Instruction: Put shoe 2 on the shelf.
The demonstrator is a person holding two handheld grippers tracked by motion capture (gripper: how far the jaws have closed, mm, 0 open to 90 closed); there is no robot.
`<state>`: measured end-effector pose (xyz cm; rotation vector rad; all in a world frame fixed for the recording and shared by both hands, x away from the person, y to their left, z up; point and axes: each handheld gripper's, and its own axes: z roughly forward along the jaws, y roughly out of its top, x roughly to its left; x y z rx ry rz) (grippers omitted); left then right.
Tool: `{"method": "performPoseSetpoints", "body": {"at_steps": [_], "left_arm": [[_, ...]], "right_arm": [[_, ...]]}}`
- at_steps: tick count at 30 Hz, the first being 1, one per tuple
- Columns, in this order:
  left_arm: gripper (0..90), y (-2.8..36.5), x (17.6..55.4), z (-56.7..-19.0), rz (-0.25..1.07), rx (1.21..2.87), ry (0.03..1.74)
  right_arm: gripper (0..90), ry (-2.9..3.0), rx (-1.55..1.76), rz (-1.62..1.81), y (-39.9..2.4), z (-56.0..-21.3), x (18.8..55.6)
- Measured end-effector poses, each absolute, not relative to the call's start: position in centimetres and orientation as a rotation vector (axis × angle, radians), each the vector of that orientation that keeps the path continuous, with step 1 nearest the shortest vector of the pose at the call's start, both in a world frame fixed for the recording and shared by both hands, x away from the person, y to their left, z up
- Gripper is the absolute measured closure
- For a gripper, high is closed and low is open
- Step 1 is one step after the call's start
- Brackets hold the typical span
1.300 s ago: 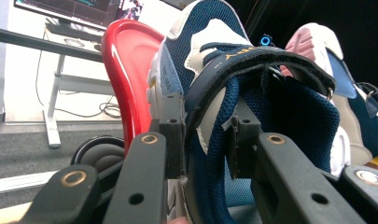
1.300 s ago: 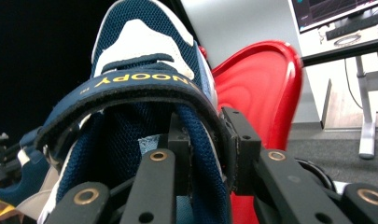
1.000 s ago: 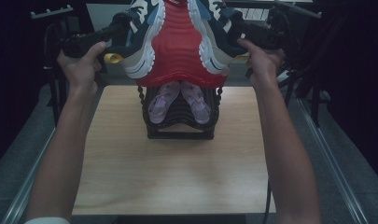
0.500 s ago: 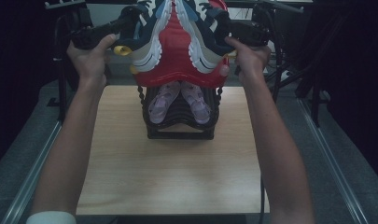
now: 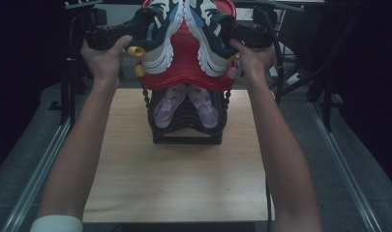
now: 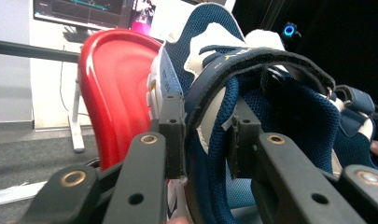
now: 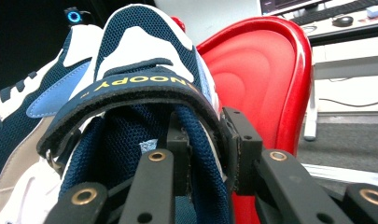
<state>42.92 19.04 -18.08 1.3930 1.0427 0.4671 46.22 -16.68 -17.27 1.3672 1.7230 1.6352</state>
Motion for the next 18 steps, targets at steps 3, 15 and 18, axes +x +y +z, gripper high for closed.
{"method": "performPoseSetpoints", "body": {"at_steps": [3, 15, 18], "left_arm": [[71.8, 18.4, 43.1, -18.4, 0.503, 1.411, 1.058], [59.5, 17.2, 44.4, -20.0, 0.509, 1.448, 1.08], [55.6, 17.3, 44.4, -19.9, 0.496, 1.439, 1.065]], "right_arm": [[70.9, 1.708, 1.386, 1.598, -16.4, -17.4, 46.3], [49.3, 1.758, 1.353, 1.597, -14.0, -17.7, 46.6], [46.4, 1.766, 1.329, 1.571, -13.7, -17.8, 46.5]]}}
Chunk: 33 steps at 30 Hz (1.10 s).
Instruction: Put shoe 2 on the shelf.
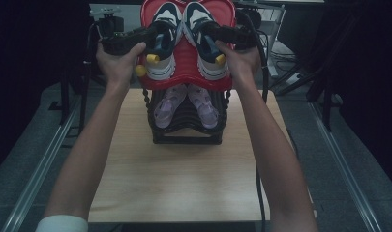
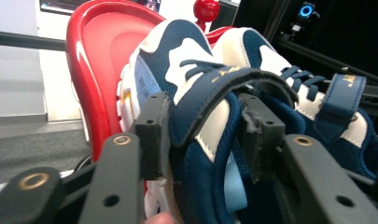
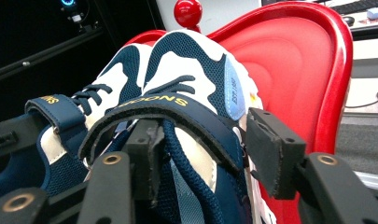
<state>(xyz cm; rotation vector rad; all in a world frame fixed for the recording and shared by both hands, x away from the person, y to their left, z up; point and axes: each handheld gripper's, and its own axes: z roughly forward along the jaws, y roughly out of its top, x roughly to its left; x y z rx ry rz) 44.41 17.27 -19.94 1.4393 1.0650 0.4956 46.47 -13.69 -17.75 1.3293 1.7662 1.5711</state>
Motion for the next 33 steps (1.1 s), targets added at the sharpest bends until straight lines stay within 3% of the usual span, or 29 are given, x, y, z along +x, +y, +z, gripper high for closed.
{"method": "performPoseSetpoints", "body": {"at_steps": [6, 13, 33], "left_arm": [[48.8, 17.7, 44.3, -19.7, 0.459, 1.429, 1.046], [44.9, 17.9, 43.9, -19.6, 0.436, 1.432, 1.022], [42.8, 20.6, 41.1, -20.3, 0.395, 1.405, 0.966]], "right_arm": [[32.5, 1.791, 1.332, 1.595, -14.4, -18.1, 46.5], [23.0, 1.845, 1.292, 1.637, -15.2, -18.2, 46.4], [29.3, 1.835, 1.12, 1.857, -17.9, -18.6, 43.6]]}}
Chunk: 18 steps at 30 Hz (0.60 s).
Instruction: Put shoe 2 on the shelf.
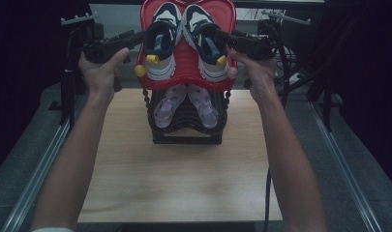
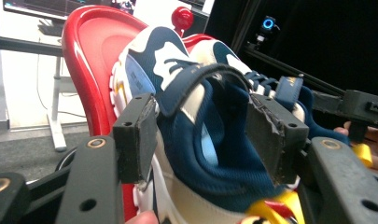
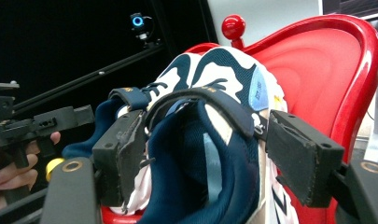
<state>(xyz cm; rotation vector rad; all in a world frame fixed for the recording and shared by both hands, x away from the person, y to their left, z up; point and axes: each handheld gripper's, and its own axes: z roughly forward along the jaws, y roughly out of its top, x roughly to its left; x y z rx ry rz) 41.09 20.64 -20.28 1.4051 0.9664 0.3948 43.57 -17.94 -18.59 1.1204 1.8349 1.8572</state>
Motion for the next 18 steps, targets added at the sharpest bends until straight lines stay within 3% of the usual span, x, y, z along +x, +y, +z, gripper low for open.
{"method": "performPoseSetpoints", "body": {"at_steps": [18], "left_arm": [[42.7, 22.6, 37.7, -22.8, 0.377, 1.406, 0.923]], "right_arm": [[34.2, 1.796, 1.077, 1.893, -22.2, -21.3, 40.6]]}}
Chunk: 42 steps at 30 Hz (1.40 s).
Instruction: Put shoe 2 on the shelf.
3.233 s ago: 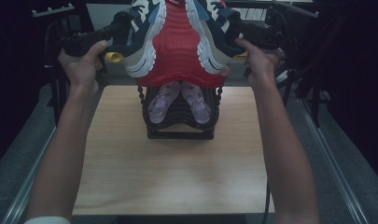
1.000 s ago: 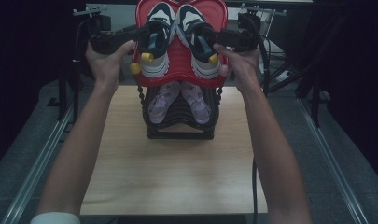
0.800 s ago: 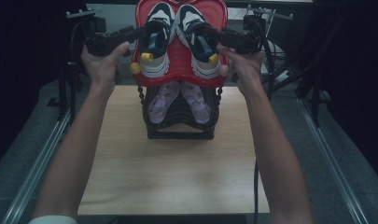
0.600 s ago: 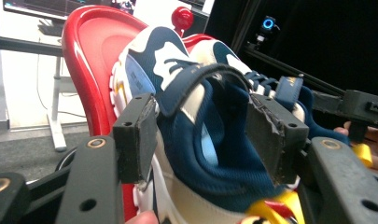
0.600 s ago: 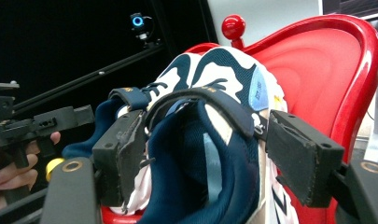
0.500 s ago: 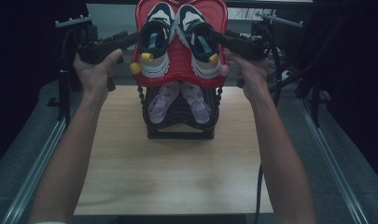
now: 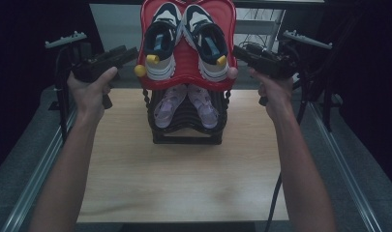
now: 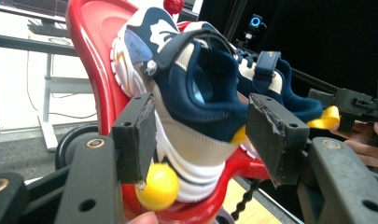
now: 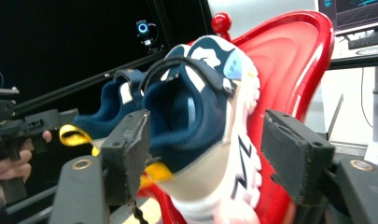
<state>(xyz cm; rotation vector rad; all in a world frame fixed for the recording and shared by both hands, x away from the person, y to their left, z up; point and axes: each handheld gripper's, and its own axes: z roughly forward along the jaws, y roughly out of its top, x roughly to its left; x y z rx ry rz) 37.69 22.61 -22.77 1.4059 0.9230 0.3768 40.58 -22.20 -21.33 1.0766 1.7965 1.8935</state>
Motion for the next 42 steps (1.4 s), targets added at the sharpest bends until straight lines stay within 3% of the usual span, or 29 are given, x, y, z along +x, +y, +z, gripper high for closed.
{"method": "performPoseSetpoints", "body": {"at_steps": [20, 42], "left_arm": [[44.1, 24.8, 34.2, -28.1, 0.32, 1.392, 0.904], [44.7, 24.8, 31.9, -39.0, 0.217, 1.415, 1.014]], "right_arm": [[35.8, 1.801, 1.107, 1.934, -25.9, -27.6, 37.6], [36.7, 1.861, 1.191, 1.918, -27.0, -39.1, 35.5]]}}
